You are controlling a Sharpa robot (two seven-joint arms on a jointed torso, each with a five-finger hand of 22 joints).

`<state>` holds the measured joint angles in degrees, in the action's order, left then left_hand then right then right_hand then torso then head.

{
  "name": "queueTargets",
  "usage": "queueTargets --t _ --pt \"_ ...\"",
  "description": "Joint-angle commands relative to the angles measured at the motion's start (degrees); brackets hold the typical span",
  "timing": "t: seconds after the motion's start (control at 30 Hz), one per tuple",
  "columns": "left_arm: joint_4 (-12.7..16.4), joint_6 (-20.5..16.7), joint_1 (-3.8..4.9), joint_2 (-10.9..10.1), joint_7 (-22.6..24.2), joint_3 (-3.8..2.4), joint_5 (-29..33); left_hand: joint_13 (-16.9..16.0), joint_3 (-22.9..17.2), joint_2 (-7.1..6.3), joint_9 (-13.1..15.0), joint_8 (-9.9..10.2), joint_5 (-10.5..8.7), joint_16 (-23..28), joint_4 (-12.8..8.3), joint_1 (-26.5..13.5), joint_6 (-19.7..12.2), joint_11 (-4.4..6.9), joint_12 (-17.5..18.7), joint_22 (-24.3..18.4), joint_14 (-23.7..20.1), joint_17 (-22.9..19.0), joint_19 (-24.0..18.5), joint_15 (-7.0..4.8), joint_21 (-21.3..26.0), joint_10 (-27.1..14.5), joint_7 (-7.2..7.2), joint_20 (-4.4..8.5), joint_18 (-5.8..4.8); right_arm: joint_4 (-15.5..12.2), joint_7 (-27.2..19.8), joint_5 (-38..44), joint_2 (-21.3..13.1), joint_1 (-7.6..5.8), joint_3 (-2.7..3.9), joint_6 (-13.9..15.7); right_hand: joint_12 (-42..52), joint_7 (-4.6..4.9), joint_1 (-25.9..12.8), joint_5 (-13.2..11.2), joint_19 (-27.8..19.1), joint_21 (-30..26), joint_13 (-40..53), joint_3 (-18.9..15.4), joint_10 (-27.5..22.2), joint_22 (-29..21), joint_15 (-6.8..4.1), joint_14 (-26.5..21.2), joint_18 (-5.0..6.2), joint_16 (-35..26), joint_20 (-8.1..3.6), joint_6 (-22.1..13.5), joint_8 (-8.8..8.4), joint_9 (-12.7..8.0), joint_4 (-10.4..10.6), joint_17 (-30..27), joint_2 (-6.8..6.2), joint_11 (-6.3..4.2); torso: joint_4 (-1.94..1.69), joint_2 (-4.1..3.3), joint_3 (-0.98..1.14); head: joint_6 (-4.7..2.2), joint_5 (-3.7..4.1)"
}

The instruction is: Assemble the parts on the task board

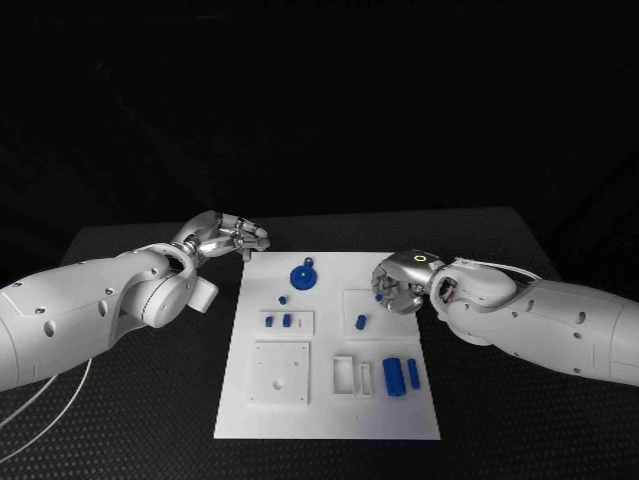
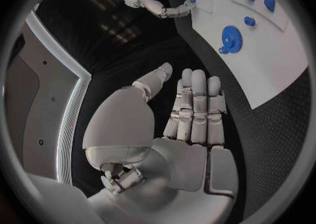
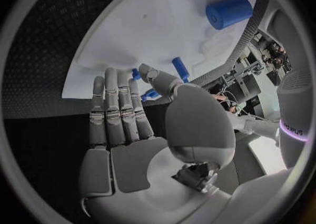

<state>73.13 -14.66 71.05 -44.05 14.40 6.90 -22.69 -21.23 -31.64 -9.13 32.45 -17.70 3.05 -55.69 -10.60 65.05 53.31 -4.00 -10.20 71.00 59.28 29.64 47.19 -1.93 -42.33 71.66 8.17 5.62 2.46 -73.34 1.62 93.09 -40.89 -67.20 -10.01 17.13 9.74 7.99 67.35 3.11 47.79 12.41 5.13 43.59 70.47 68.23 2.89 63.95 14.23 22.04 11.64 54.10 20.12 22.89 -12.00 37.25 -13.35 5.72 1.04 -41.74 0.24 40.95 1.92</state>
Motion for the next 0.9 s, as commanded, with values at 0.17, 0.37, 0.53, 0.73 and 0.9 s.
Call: queueTargets --t 0.17,0.37,0.53,0.73,0.9 --pt "0.16 0.89 0.05 0.07 0.64 -0.04 0.45 -0.07 0.20 0.00 0.11 0.15 -0.16 0.34 -0.08 -0.38 -0.42 0.09 -0.26 0.10 -0.04 0.11 0.11 0.33 0.43 -0.48 0.06 1.59 -0.89 0.41 -0.17 1.19 0.84 0.66 -0.26 -0.61 -0.30 -0.11 0.06 -0.28 0.51 0.38 0.22 0.42 0.84 0.16 -0.07 0.55 0.77 0.16 0.03 0.77 0.51 0.15 0.24 0.29 -0.09 -0.21 0.00 -0.01 0.05 0.14 -0.13" --pt "0.17 0.99 0.05 0.07 0.50 -0.04 0.45 -0.08 0.23 -0.01 0.11 0.15 -0.16 0.35 -0.05 -0.42 -0.45 0.07 -0.28 0.12 -0.04 0.13 0.11 0.34 0.45 -0.53 0.07 1.58 -0.90 0.87 -0.13 1.40 1.22 0.88 -0.29 -0.66 -0.05 -0.42 0.27 -0.32 1.11 0.61 0.59 0.99 1.71 0.32 -0.33 1.06 0.77 0.57 -0.17 1.45 0.92 0.35 0.48 0.73 0.29 -0.59 0.01 -0.02 0.08 0.20 -0.20" --pt "0.15 1.09 0.05 0.09 0.43 -0.04 0.45 -0.08 0.25 -0.02 0.12 0.17 -0.16 0.36 -0.04 -0.44 -0.48 0.06 -0.30 0.13 -0.04 0.14 0.11 0.34 0.47 -0.58 0.09 1.57 -0.90 1.08 -0.07 1.88 1.59 1.04 -0.37 -1.05 -0.16 -0.55 0.49 -0.33 1.33 0.61 0.82 1.88 1.92 0.37 -0.41 1.11 0.77 0.72 -0.29 1.73 1.11 0.47 0.71 1.09 0.56 -0.68 0.04 0.02 0.05 0.38 -0.18" --pt "0.12 1.17 0.05 0.14 0.27 -0.04 0.45 -0.09 0.27 0.02 0.12 0.19 -0.16 0.36 0.00 -0.45 -0.54 0.04 -0.33 0.15 0.00 0.17 0.13 0.35 0.49 -0.66 0.11 1.56 -0.90 1.01 0.23 3.13 1.78 1.34 -0.58 -1.61 -0.20 -0.98 1.37 -0.33 1.58 0.63 1.27 3.14 2.34 0.54 -0.47 1.26 0.77 1.02 -0.43 2.84 1.77 0.81 0.16 1.69 0.84 -0.85 0.02 0.03 0.03 0.54 -0.10" --pt "0.06 1.22 0.05 0.15 0.20 -0.04 0.45 -0.09 0.27 0.02 0.13 0.20 -0.16 0.35 0.00 -0.42 -0.58 0.03 -0.36 0.17 0.03 0.20 0.15 0.34 0.50 -0.71 0.12 1.57 -0.89 0.86 0.53 4.02 1.88 1.39 -0.67 -1.57 -0.04 -1.37 1.86 -0.33 2.07 0.85 1.95 3.74 2.97 0.83 -0.67 1.56 0.77 1.49 -0.56 3.78 2.31 1.15 -0.67 2.49 0.87 -1.13 0.02 0.04 0.03 0.67 -0.04"
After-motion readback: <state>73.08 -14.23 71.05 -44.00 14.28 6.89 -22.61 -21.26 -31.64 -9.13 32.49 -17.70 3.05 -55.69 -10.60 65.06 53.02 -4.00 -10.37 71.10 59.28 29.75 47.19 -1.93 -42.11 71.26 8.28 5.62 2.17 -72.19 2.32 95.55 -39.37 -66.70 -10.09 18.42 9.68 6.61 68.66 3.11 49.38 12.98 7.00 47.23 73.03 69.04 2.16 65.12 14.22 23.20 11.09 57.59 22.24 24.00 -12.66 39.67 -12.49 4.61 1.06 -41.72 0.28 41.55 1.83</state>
